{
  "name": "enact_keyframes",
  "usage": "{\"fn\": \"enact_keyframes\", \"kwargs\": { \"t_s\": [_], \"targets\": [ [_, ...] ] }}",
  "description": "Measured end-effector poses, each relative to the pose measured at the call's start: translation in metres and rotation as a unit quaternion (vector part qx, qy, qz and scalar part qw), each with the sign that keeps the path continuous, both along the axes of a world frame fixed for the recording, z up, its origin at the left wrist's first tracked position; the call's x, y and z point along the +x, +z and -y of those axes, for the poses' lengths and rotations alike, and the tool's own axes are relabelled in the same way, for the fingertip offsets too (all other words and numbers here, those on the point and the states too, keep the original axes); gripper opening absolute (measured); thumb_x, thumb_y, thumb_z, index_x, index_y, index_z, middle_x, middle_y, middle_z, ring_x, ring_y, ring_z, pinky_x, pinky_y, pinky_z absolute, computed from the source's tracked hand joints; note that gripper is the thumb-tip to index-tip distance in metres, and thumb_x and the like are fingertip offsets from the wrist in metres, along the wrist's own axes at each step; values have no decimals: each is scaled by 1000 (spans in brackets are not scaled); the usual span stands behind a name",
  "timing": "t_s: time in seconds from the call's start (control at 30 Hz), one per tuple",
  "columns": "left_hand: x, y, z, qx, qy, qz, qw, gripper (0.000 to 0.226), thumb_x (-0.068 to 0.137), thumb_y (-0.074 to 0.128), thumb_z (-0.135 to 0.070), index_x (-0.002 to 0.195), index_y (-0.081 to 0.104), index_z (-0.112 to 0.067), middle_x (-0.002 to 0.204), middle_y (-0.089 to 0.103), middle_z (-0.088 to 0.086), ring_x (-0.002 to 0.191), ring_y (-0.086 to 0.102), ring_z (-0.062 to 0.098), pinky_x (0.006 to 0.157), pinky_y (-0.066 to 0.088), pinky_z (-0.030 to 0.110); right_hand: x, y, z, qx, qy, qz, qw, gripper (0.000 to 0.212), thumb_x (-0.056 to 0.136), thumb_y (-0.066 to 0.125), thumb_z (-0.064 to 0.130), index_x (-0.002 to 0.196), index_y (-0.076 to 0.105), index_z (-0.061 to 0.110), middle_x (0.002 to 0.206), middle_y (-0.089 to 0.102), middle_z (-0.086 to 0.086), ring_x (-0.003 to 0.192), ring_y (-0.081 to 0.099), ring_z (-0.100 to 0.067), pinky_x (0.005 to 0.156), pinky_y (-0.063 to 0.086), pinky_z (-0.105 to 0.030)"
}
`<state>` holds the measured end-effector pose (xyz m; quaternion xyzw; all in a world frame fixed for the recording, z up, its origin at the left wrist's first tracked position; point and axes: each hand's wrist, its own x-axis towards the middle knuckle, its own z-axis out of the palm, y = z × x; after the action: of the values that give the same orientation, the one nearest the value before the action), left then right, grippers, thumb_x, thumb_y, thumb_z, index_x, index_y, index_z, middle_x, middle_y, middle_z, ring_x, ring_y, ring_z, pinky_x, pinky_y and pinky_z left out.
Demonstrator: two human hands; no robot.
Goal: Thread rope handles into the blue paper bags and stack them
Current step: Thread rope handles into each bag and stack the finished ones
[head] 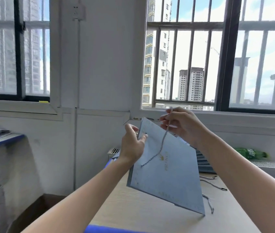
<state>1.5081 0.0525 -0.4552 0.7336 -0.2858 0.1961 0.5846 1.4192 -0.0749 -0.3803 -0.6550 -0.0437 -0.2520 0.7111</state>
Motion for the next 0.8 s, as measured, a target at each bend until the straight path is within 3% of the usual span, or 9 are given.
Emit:
{"fn": "enact_keyframes", "kwargs": {
  "t_s": [0.07, 0.17, 0.33, 0.5, 0.6, 0.67, 0.8],
  "targets": [
    [3, -2, -2, 10, 15, -4, 1000, 23, 93, 60, -15, 98, 38, -9, 76, 44, -5, 63, 43, 8, 52, 37, 11, 0, 6, -1, 38, 4, -12, 999, 10, 89, 51, -2, 86, 56, 6, 64, 61, -8, 49, 53, -12, 51, 54, -24],
    [17, -7, -10, 36, 44, -32, 998, 20, 92, 60, -16, 95, 41, -9, 82, 48, -1, 75, 48, 19, 61, 33, 22, 0, 5, 3, 1, -55, -44, 998, 9, 92, 56, 11, 86, 61, 6, 64, 53, -6, 44, 43, -9, 42, 46, -19],
    [45, -20, -32, 72, 100, -101, 987, 19, 89, 64, -15, 84, 46, -11, 88, 56, 6, 81, 51, 23, 70, 35, 26, -5, -9, 17, -44, -109, -75, 990, 16, 95, 51, 8, 96, 64, -2, 64, 50, -5, 46, 39, -8, 40, 41, -15],
    [57, -22, -51, 79, 145, -130, 978, 28, 88, 65, -14, 66, 48, -13, 70, 54, 3, 75, 50, 24, 65, 33, 26, -4, -16, 20, -65, -110, -69, 989, 18, 92, 55, 5, 103, 64, -6, 68, 59, -8, 51, 43, -11, 44, 45, -17],
    [53, -22, -50, 49, 137, -108, 983, 21, 87, 66, -13, 69, 58, -6, 67, 56, 8, 68, 49, 24, 58, 34, 28, -2, -18, 15, -124, -102, -69, 985, 20, 92, 54, 3, 111, 61, 3, 76, 68, -10, 45, 34, -9, 38, 35, -17],
    [46, -21, -45, 20, 121, -73, 990, 14, 86, 67, -13, 77, 66, -3, 71, 59, 9, 69, 50, 22, 64, 39, 28, 2, -23, 8, -169, -79, -73, 980, 26, 92, 53, 0, 115, 57, 10, 86, 71, -13, 41, 29, -8, 35, 29, -17],
    [24, -16, -31, -34, 90, -8, 995, 12, 86, 67, -15, 85, 70, -4, 78, 67, 6, 71, 58, 18, 71, 46, 28, 14, -33, -10, -245, -75, -56, 965, 17, 91, 54, 1, 99, 68, 3, 82, 69, -17, 36, 32, -4, 35, 26, -16]
  ]
}}
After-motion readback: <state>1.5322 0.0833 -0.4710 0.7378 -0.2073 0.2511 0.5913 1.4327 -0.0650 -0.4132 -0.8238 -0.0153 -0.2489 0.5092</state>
